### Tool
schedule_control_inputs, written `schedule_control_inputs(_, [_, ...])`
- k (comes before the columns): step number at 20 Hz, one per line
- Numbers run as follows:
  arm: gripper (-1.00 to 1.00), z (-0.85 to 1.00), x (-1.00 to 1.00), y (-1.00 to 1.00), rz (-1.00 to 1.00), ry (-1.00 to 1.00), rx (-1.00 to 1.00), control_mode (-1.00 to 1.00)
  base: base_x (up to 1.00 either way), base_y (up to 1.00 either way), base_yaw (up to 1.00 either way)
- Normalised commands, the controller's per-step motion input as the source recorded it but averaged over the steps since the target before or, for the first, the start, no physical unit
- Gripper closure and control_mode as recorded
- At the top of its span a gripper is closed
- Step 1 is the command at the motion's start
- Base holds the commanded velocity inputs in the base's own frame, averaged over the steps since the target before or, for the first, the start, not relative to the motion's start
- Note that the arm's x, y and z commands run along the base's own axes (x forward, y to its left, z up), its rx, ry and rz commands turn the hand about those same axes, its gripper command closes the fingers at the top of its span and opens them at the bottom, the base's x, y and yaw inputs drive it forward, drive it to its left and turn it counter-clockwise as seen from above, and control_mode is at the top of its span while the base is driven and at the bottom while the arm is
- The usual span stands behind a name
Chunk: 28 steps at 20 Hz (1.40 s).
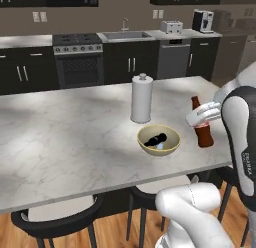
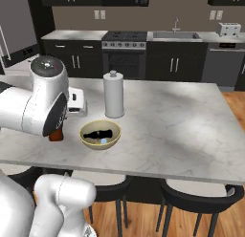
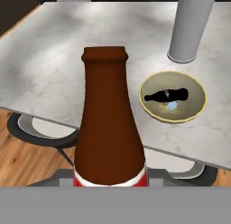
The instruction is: Open the fridge, grab two sodas, and place both sodas inside the bowl with ice on the dining counter.
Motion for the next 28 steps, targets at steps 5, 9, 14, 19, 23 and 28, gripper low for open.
schedule_control_inputs(5, [1.00, -0.44, 0.30, -0.02, 0.29, 0.28, -0.19, -1.00, 0.00, 0.00, 0.00])
schedule_control_inputs(9, [1.00, -0.18, 0.47, 0.00, 0.38, 0.10, -0.09, -1.00, 0.00, 0.00, 0.00])
schedule_control_inputs(14, [1.00, -0.19, 0.51, 0.00, 0.39, 0.02, -0.07, -1.00, 0.00, 0.00, 0.00])
schedule_control_inputs(19, [1.00, -0.30, 0.07, 0.00, 0.14, -0.03, -0.03, -1.00, 0.00, 0.00, 0.00])
schedule_control_inputs(23, [1.00, -0.25, 0.35, 0.00, 0.01, 0.01, -0.01, -1.00, 0.00, 0.00, 0.00])
schedule_control_inputs(28, [1.00, -0.26, 0.53, 0.00, 0.00, 0.04, -0.02, -1.00, 0.00, 0.00, 0.00])
